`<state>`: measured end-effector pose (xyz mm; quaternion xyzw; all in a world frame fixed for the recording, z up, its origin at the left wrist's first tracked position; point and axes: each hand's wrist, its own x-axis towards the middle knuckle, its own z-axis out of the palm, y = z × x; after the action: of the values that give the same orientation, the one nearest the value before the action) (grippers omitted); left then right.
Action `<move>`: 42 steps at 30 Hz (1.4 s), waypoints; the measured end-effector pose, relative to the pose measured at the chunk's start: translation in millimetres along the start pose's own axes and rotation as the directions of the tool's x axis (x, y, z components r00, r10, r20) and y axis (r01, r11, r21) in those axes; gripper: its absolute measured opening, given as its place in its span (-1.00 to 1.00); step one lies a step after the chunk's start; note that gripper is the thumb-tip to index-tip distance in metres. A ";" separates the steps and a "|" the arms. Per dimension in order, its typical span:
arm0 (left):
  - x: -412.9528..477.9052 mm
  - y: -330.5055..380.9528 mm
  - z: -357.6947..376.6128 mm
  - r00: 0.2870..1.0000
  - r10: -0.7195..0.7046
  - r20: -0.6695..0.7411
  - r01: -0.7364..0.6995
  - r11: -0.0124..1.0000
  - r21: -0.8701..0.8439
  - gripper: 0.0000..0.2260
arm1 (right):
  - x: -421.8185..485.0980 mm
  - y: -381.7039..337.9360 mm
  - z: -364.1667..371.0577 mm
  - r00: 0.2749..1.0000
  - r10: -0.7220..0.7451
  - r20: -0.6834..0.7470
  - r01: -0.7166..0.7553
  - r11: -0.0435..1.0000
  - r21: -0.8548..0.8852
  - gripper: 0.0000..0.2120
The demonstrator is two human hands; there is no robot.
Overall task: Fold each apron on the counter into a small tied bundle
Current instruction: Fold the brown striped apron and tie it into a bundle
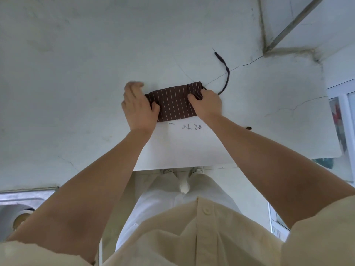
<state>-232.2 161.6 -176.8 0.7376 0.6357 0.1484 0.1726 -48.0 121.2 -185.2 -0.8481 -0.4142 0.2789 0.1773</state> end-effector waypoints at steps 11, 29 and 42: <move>37.6 43.7 6.7 0.816 0.120 0.565 -0.323 0.906 0.275 -0.38 | -5.0 7.1 -8.4 0.991 -0.055 0.120 0.047 0.996 0.075 -0.66; -7.6 26.4 -29.9 0.615 0.089 0.784 0.466 0.761 -0.452 -0.64 | -31.3 39.1 -62.6 0.965 -0.152 0.215 0.058 0.919 0.389 -0.83; -38.4 43.3 -44.7 0.626 0.009 0.780 0.483 0.781 -0.397 -0.71 | -44.2 41.8 -102.2 0.918 -0.126 0.377 -0.053 0.902 0.429 -0.86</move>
<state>-219.1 120.9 -117.5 0.5474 0.5280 -0.0087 0.6493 18.4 53.9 -113.1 -0.7054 -0.3856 0.5256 0.2782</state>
